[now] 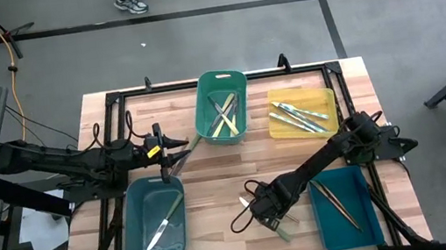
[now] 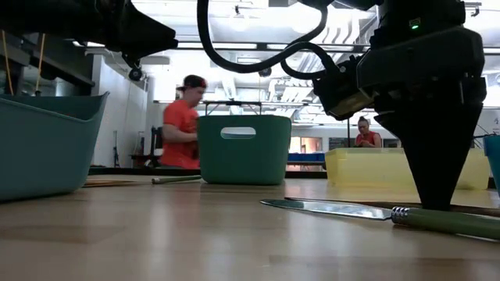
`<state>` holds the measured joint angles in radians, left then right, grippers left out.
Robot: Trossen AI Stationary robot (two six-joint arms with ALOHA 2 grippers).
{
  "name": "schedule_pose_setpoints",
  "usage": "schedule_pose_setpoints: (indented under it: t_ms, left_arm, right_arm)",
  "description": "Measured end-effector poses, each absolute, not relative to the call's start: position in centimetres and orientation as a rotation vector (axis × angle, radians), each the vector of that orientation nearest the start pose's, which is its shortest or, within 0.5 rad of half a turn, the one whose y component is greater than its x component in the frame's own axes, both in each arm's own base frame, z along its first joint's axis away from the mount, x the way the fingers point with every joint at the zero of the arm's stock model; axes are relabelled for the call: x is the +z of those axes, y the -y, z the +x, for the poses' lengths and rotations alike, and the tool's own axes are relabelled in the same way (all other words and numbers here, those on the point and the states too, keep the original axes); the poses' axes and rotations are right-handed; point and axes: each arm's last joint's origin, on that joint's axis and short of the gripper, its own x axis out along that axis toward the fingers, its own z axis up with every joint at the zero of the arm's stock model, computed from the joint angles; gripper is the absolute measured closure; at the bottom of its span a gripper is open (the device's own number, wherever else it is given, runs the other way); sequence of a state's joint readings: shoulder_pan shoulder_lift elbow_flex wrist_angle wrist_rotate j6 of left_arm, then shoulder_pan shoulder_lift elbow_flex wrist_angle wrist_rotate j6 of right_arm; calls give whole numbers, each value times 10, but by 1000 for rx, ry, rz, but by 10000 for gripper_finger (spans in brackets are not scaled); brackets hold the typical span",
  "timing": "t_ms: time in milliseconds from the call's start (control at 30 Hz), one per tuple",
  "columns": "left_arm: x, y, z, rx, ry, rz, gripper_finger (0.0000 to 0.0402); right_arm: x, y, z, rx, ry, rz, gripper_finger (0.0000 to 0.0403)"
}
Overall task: Sort silverware by color (type)
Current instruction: Put the gold knife into the right blue bin
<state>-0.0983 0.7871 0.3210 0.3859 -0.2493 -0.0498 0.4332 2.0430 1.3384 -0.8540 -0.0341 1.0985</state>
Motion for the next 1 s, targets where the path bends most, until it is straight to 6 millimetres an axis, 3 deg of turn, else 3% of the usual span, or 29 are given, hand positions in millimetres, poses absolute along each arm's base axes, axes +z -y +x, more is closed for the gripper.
schedule_pose_setpoints:
  t_ms: [367,633,1000]
  left_arm:
    - [226,10,175,153,-75,-36,282]
    - [226,10,175,153,-76,-36,282]
    - [226,10,175,153,-76,-36,282]
  right_arm:
    - [129,-154,333,-485,-1521,529,391]
    - [129,-153,333,-484,-1515,522,370]
    - [129,-154,333,-474,-1521,521,387]
